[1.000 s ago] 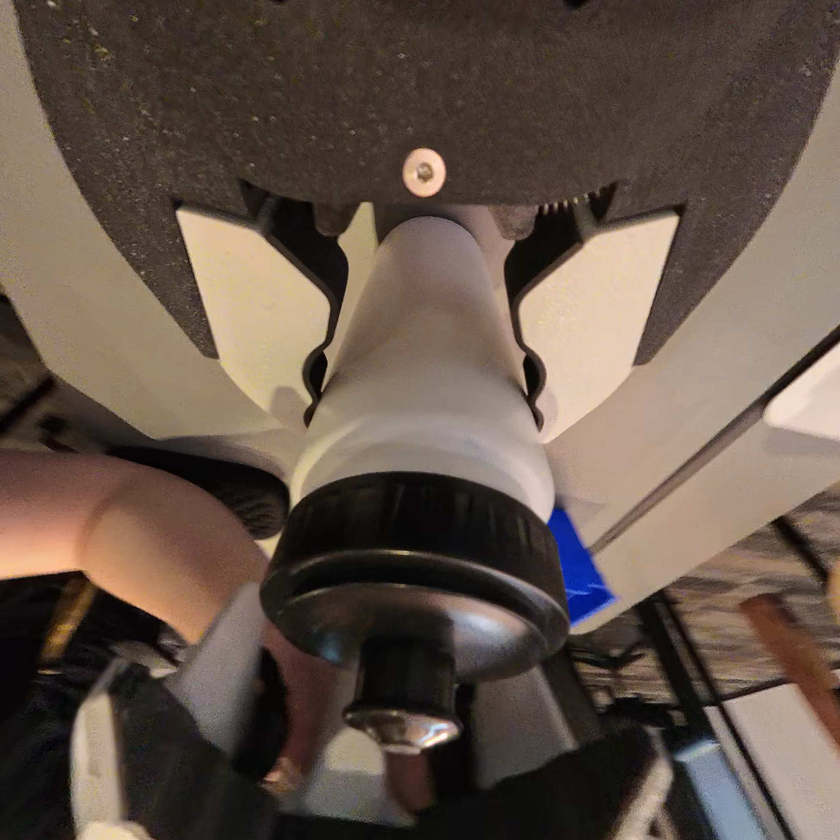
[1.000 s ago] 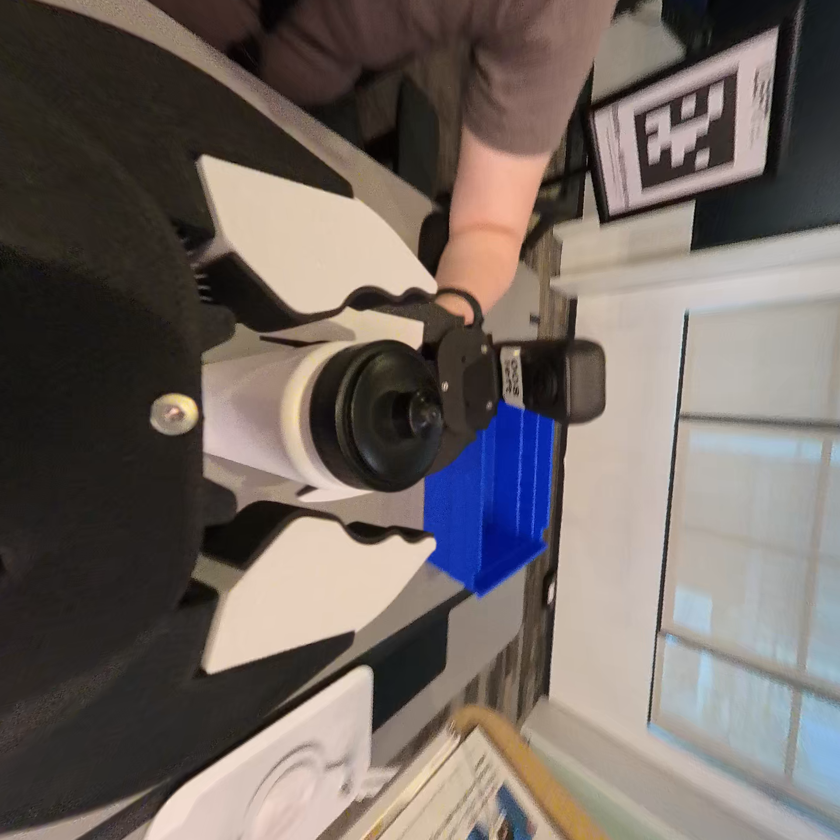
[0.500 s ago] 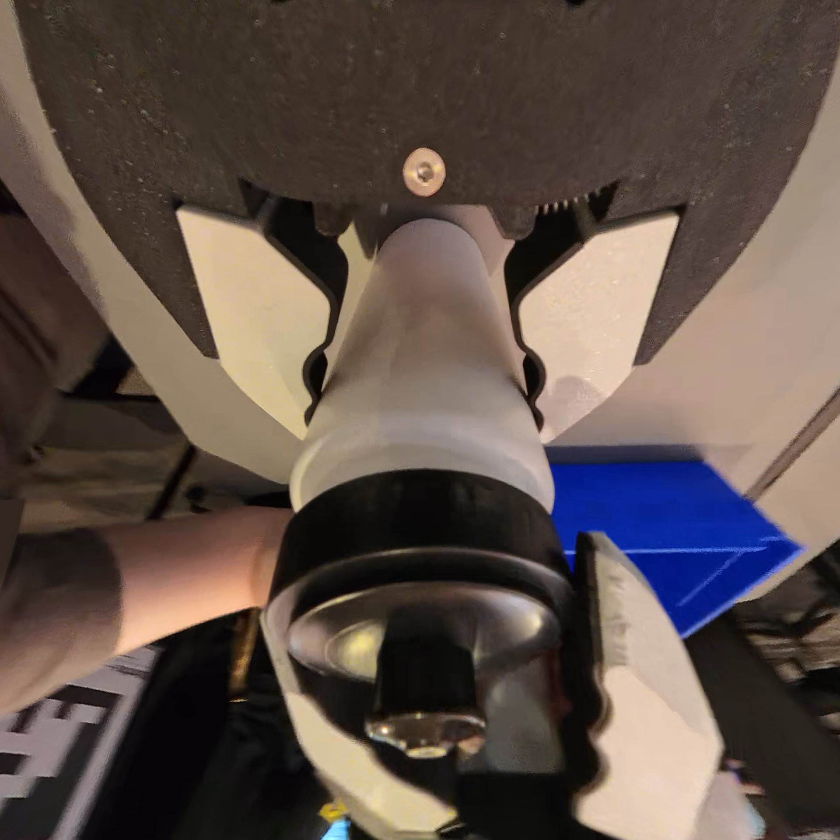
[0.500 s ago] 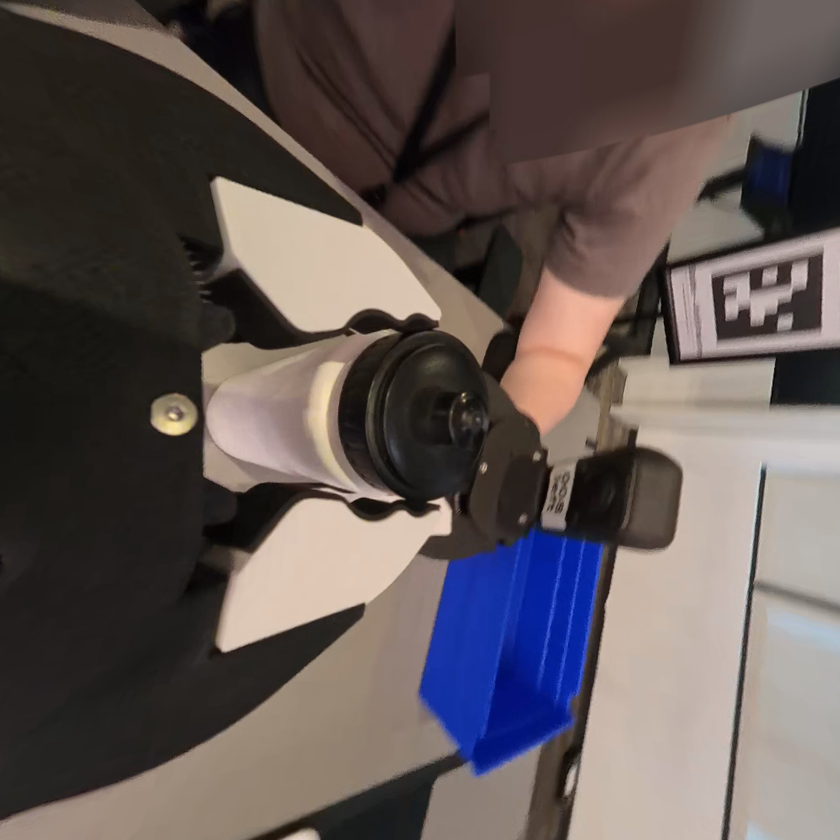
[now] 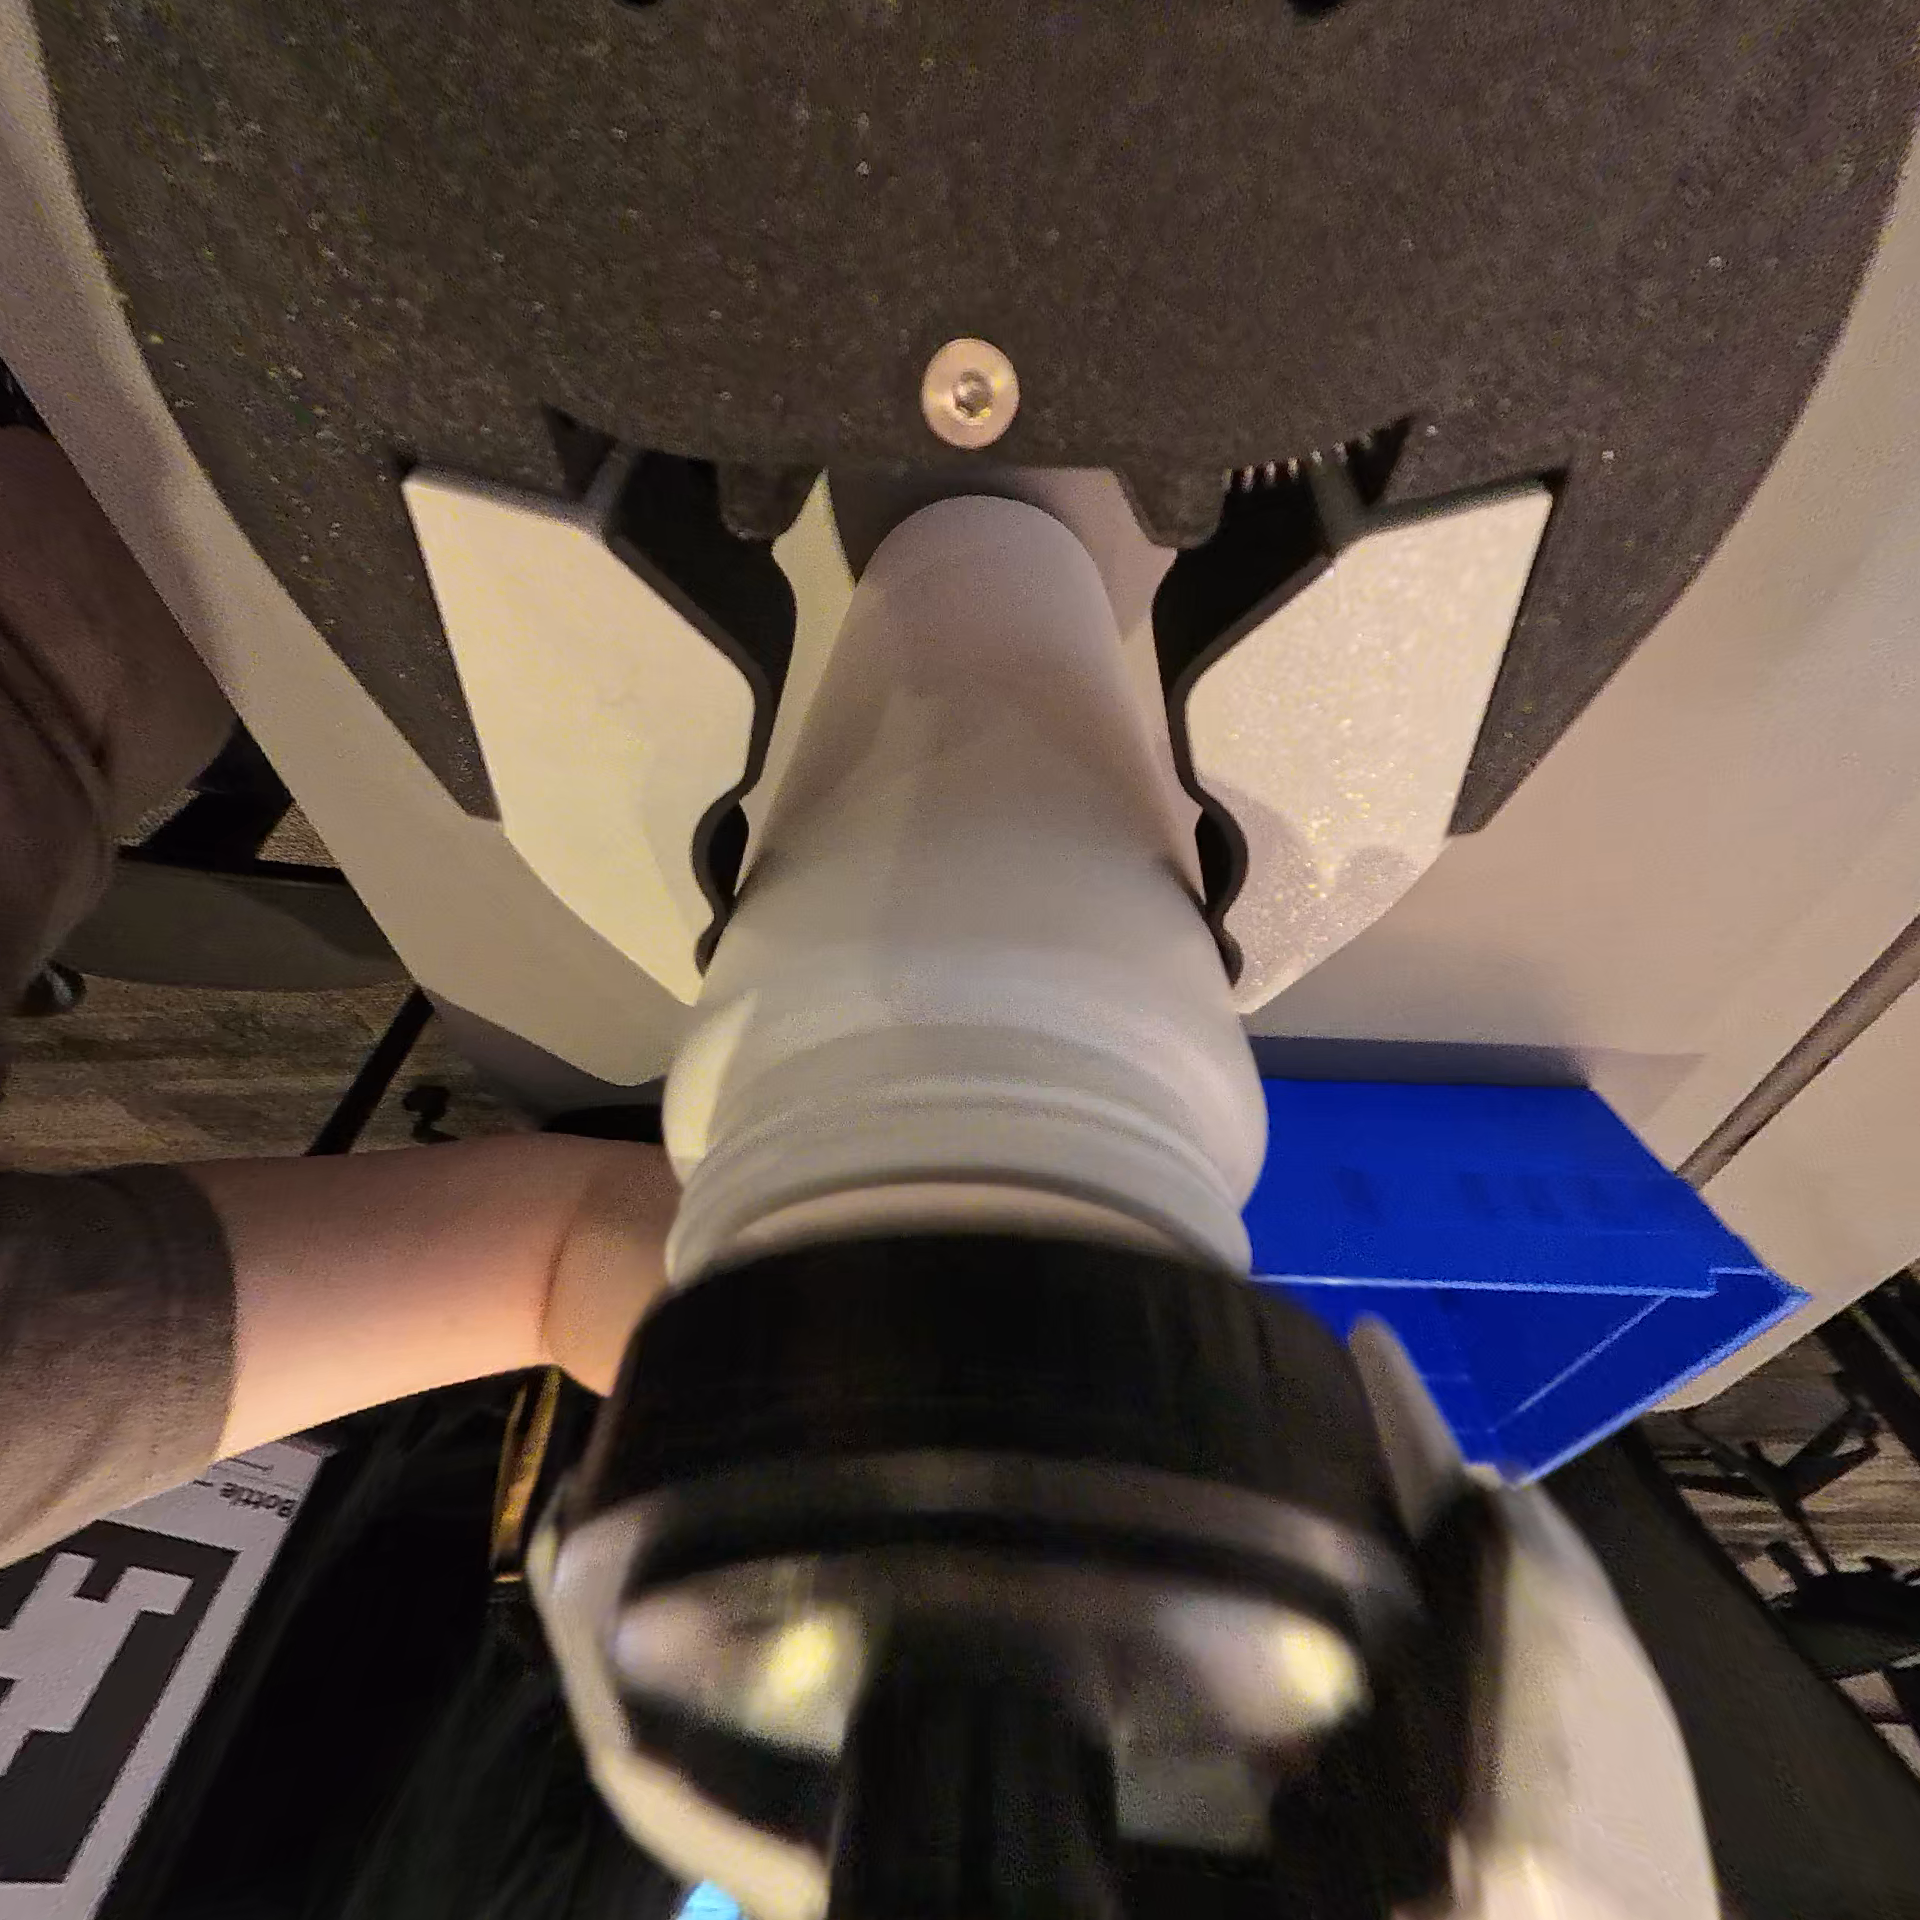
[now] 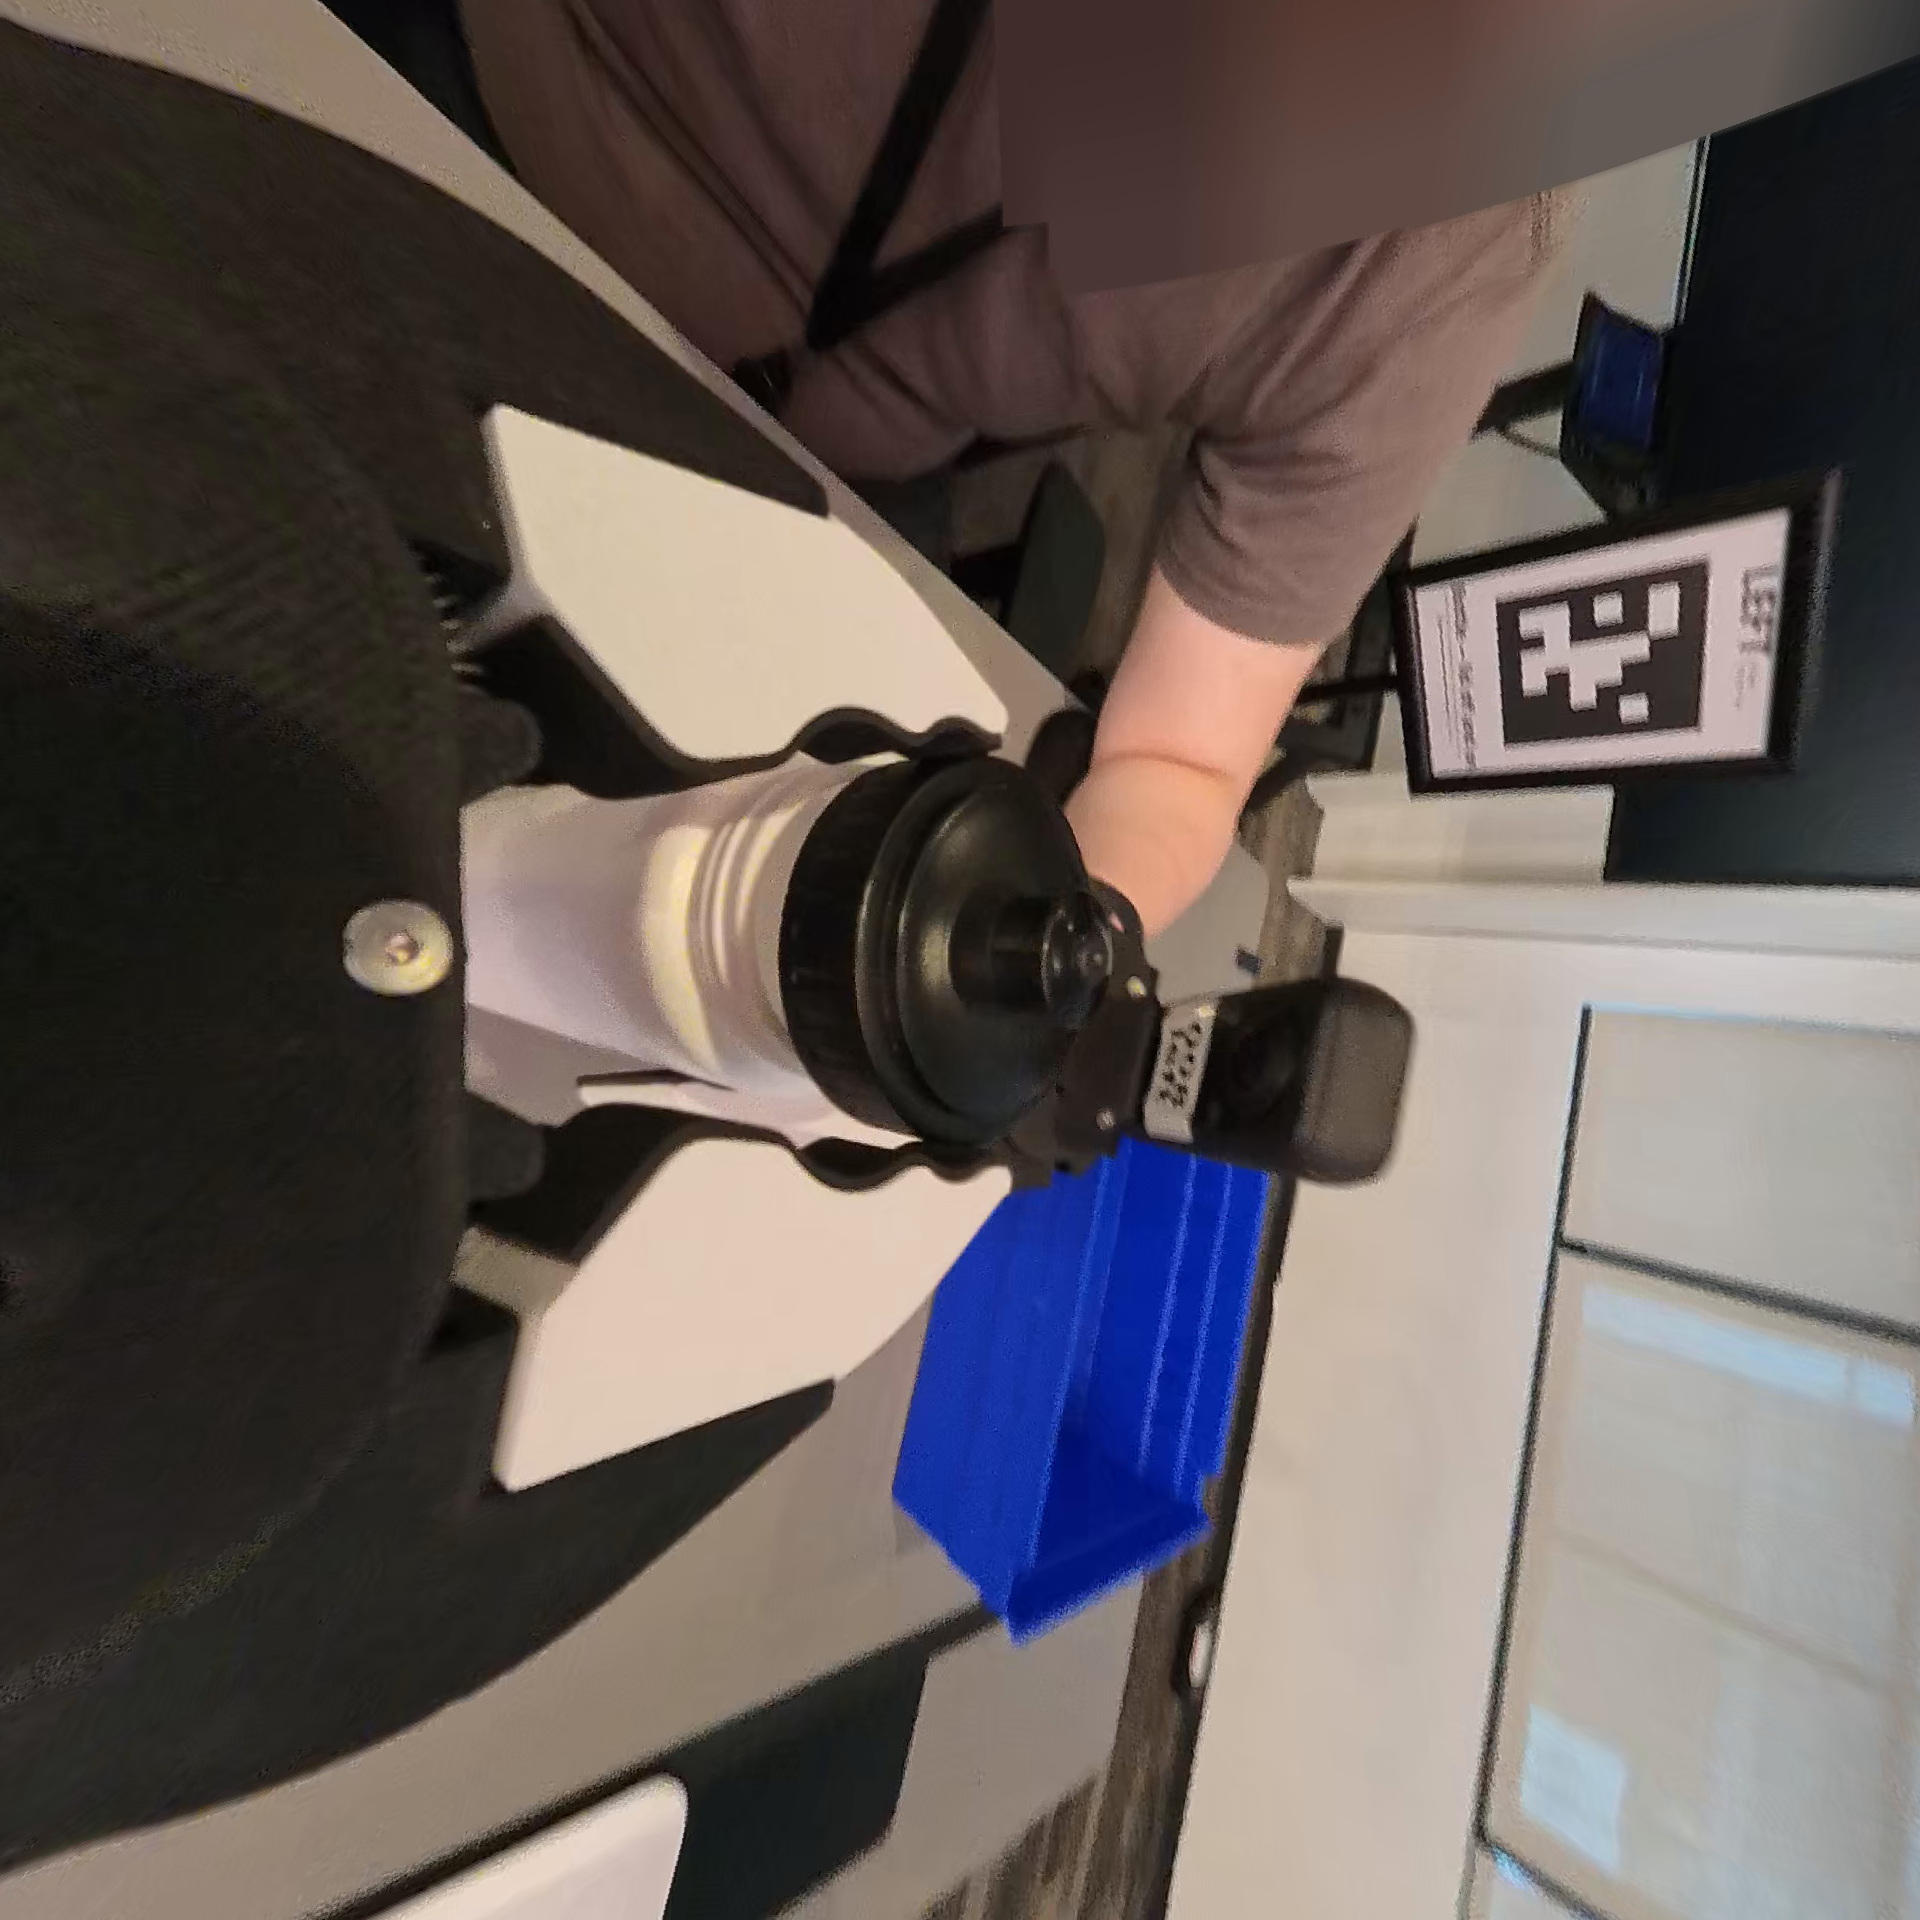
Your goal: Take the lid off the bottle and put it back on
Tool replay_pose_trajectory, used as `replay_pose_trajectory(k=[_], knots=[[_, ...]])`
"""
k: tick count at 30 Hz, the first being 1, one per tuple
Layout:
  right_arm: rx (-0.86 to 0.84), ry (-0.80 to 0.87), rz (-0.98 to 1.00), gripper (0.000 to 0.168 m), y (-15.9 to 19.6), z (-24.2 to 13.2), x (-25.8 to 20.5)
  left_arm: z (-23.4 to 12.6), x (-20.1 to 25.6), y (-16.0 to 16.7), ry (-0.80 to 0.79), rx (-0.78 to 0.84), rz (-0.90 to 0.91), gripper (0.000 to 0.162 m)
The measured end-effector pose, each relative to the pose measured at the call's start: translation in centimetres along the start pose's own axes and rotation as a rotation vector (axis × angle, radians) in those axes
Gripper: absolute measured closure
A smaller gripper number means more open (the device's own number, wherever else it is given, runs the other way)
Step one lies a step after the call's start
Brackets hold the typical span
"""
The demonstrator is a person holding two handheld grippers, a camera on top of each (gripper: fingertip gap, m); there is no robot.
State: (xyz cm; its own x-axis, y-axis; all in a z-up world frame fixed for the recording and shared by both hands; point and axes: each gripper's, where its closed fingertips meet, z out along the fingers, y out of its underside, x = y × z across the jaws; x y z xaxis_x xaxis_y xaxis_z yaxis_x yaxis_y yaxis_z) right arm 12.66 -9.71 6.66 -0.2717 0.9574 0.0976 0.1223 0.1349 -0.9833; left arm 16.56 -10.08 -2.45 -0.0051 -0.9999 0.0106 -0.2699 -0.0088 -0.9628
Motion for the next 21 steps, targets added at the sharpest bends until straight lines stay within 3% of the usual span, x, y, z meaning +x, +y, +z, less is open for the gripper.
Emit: replay_pose_trajectory(k=[2,5,7,10,16,21], knots=[[0.003,0.172,-0.045,0.095,-1.5,-2.2,1.7,-0.2,-0.8,0.0,-0.044,0.000,-0.018,0.076],[-0.130,0.558,-0.096,0.095,-1.7,-9.3,5.6,-0.4,-1.4,0.1,-0.063,0.005,-0.037,0.076],[-0.219,0.780,0.007,0.095,0.2,-15.3,7.9,-0.4,-1.5,0.0,-0.064,0.007,-0.041,0.076],[-0.367,1.047,0.218,0.095,6.5,-23.3,10.9,-0.3,-1.4,0.0,-0.064,0.006,-0.036,0.076],[-0.506,1.095,0.600,0.095,19.9,-27.5,13.2,-0.3,-1.5,0.0,-0.065,0.008,-0.036,0.076],[-0.630,0.970,0.682,0.094,24.9,-26.8,11.9,-0.3,-1.5,0.0,-0.064,0.008,-0.036,0.076]])
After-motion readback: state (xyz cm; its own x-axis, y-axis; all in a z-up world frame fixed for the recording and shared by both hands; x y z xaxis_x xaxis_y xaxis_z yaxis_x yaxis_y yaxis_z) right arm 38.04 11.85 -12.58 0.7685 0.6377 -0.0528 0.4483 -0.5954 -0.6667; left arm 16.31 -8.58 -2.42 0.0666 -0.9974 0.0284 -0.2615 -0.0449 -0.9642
